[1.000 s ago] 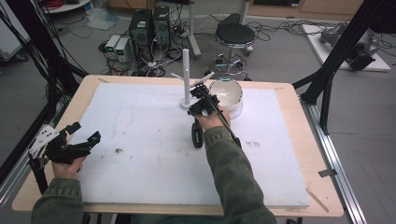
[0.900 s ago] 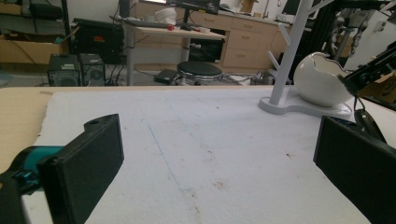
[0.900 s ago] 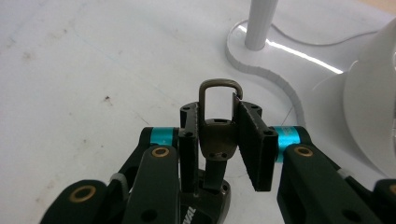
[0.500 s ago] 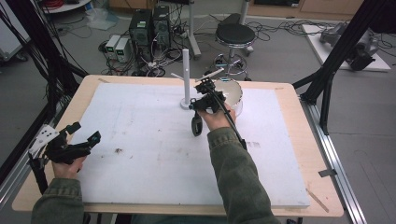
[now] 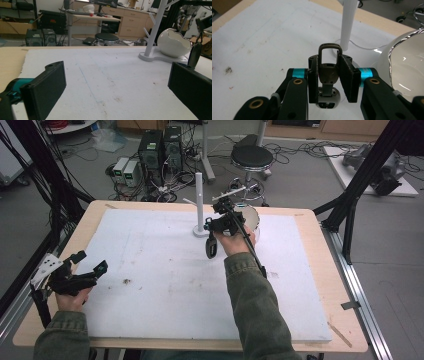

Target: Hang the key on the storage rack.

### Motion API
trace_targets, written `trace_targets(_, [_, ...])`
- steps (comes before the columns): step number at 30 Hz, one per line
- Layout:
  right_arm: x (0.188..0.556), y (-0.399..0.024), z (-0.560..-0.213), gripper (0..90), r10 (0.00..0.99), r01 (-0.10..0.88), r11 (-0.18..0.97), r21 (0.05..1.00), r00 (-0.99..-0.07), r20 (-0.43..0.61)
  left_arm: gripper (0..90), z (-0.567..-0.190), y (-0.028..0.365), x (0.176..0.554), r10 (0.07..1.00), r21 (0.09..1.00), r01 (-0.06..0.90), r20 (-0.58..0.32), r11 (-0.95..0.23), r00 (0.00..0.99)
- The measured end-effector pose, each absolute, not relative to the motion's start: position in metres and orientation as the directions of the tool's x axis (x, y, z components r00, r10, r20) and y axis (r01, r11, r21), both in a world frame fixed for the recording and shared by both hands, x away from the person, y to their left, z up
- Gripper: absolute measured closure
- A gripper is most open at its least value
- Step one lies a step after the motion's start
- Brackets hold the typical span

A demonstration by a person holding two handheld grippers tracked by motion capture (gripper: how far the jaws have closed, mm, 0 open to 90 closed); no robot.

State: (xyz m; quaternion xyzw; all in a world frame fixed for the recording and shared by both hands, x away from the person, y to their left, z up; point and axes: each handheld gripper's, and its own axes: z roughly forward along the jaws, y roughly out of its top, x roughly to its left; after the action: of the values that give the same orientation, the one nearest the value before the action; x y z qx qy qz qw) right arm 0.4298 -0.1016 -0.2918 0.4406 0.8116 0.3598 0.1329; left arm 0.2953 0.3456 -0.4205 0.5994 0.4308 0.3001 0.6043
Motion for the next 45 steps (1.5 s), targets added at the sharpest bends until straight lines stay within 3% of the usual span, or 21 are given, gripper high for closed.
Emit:
trace_targets(28, [0.437, -0.097, -0.247, 70.3, 0.803, 0.574, 0.357, 0.737, -0.591, 0.071, 2.0, -0.421, 0.344, 0.296, 0.875, 0.983, 0.159, -0.158, 0.094, 0.457])
trace_targets(45, [0.465, -0.081, -0.233, 70.3, 0.803, 0.569, 0.391, 0.723, -0.594, 0.033, 2.0, -0.422, 0.345, 0.297, 0.876, 0.982, 0.156, -0.164, 0.103, 0.454])
